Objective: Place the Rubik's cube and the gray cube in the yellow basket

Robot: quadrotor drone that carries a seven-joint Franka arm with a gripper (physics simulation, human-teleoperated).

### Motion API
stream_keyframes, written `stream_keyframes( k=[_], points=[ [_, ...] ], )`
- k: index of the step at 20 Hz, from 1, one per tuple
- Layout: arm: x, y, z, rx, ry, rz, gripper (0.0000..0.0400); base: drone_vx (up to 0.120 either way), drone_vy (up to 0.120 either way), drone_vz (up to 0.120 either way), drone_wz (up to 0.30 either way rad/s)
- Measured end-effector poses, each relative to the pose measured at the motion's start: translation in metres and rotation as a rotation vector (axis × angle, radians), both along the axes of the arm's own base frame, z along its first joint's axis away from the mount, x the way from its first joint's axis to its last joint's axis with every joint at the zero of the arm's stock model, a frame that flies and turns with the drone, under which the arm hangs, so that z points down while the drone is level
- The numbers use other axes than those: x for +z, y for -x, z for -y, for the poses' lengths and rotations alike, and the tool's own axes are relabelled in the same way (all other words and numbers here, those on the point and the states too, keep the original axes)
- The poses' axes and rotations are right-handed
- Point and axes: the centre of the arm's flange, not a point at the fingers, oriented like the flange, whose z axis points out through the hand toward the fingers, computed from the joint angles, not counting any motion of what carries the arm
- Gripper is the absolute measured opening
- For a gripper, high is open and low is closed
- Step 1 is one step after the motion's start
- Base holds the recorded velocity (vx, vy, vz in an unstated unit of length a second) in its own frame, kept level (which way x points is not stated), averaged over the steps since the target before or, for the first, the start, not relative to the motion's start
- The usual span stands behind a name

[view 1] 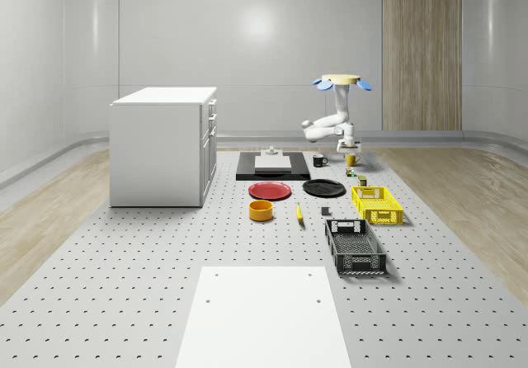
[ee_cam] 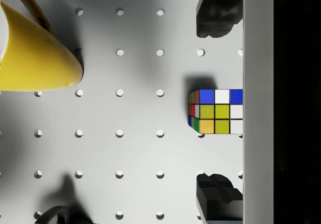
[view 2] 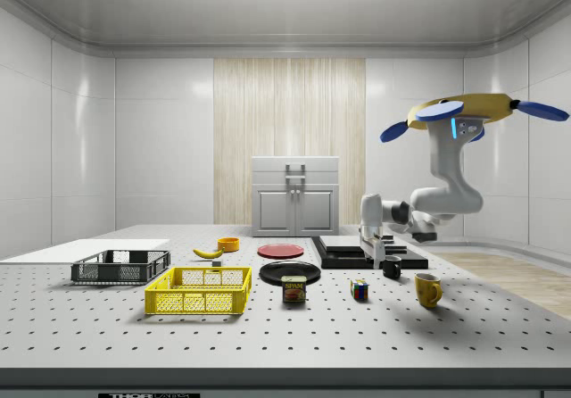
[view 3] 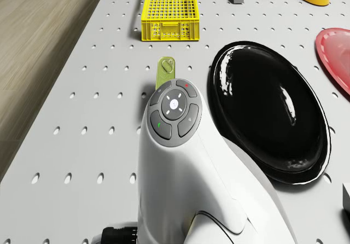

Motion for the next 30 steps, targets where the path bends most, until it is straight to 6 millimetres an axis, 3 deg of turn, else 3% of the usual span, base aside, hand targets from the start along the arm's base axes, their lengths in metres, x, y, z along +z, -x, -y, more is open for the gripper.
stream_keyframes(
  k=[4,13,19,30],
  points=[
    [0.0,0.0,0.0,0.0,0.0,0.0,0.04,0.11,0.0,-0.12,0.0],
    [0.0,0.0,0.0,0.0,0.0,0.0,0.04,0.0,-0.022,-0.093,0.0],
    [0.008,-0.001,0.0,0.0,0.0,0.0,0.04,0.0,0.0,-0.007,0.0],
    [0.019,-0.031,0.0,0.0,0.0,0.0,0.04,0.0,0.0,0.0,0.0]
  ],
)
